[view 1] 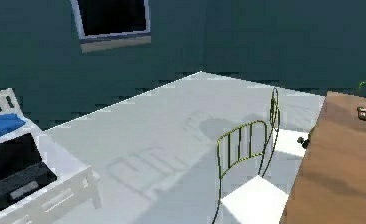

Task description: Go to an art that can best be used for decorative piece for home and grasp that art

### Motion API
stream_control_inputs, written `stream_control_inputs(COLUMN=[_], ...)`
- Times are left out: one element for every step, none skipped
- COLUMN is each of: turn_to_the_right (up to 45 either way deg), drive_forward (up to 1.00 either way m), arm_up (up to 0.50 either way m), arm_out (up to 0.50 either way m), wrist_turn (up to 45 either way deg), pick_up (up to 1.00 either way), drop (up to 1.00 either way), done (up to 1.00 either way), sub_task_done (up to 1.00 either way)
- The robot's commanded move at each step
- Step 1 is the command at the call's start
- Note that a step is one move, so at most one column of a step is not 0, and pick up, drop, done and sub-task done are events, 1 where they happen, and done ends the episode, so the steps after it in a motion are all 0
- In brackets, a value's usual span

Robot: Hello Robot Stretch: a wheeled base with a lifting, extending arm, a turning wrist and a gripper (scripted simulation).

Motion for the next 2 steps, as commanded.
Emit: stream_control_inputs(turn_to_the_right=[0.0,-15.0], drive_forward=[0.3,0.0], arm_up=[0.0,0.0], arm_out=[0.0,0.0], wrist_turn=[0.0,0.0], pick_up=[0.0,0.0], drop=[0.0,0.0], done=[0.0,0.0], sub_task_done=[0.0,0.0])
